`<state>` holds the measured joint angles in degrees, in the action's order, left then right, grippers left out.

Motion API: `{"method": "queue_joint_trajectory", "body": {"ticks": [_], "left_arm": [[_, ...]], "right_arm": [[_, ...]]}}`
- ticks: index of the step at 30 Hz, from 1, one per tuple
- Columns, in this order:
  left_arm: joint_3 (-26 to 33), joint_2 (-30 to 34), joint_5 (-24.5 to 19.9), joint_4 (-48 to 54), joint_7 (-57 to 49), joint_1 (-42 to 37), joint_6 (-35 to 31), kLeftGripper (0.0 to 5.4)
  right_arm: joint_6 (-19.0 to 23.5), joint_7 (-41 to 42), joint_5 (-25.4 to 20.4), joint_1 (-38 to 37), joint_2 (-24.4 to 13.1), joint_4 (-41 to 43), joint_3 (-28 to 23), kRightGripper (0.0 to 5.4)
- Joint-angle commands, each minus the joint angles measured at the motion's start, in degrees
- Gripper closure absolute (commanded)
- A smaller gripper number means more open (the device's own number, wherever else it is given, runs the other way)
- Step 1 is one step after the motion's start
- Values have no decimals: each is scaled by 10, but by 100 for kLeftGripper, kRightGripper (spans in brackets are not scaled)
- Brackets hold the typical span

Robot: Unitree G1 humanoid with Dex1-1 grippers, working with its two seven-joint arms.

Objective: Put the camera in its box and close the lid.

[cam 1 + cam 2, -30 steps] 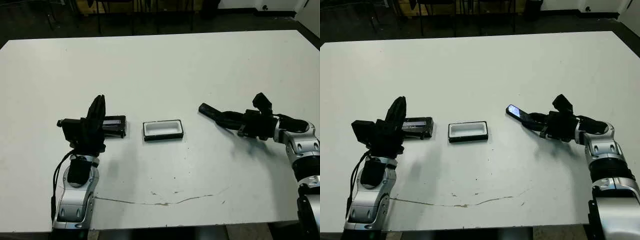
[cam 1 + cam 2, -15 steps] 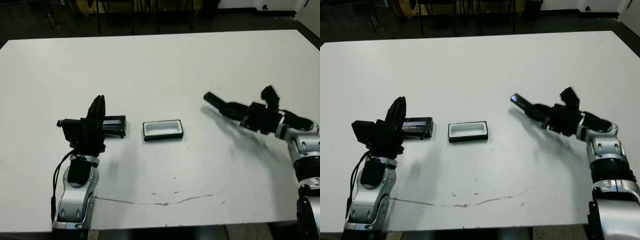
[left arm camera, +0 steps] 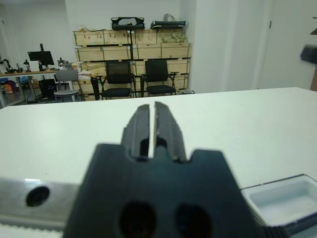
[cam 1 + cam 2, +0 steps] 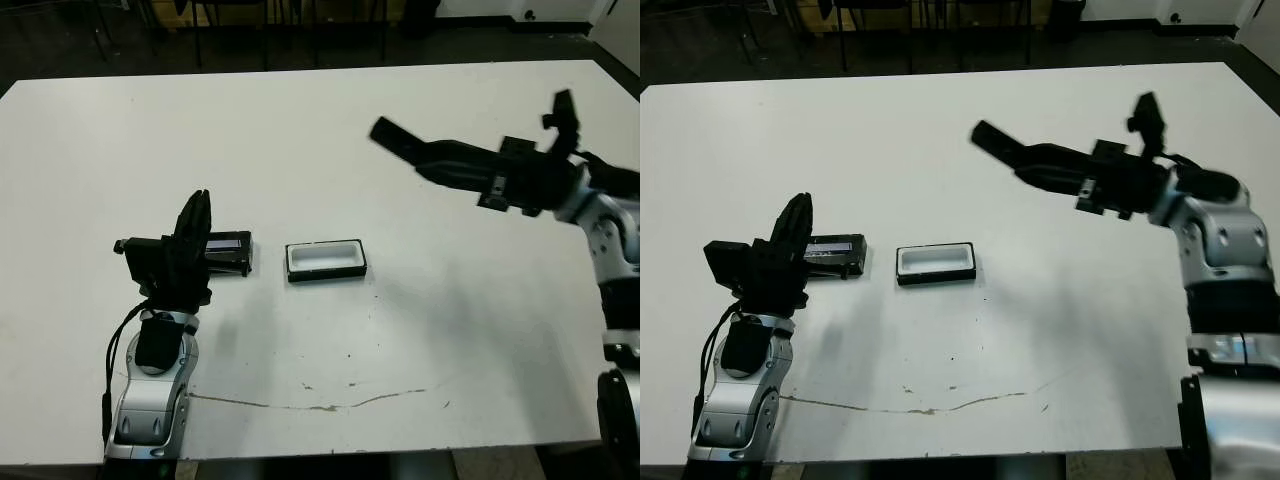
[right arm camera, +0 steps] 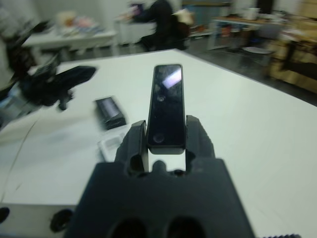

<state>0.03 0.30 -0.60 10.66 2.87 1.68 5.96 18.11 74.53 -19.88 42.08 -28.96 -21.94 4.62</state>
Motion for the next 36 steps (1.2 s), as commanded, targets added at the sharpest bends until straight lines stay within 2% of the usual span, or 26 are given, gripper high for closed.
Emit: {"method": "queue_joint_trajectory", "body": {"ticks": [1, 7, 12, 14, 21, 28, 36], "left_arm": [[2, 3, -3, -2, 0, 4, -8, 540], [2, 3, -1, 0, -3, 4, -8, 540], [3, 2, -6, -1, -2, 6, -6, 540], [3, 1, -5, -4, -3, 6, -3, 540], [3, 0, -7, -9, -3, 8, 1, 540], [-1, -2, 0, -5, -9, 9, -6, 540], [-4, -4, -1, -4, -9, 11, -6, 540]], "right_arm": [[-17, 54, 45, 42, 1, -47, 60, 489], [-43, 80, 120, 91, 17, -89, 133, 489], [-83, 81, 156, 100, 36, -98, 162, 489], [-85, 78, 167, 102, 41, -102, 169, 489], [-75, 91, 181, 106, 54, -118, 177, 489], [-104, 103, 186, 105, 64, -138, 179, 489], [-91, 118, 189, 109, 74, -160, 181, 489]]}}
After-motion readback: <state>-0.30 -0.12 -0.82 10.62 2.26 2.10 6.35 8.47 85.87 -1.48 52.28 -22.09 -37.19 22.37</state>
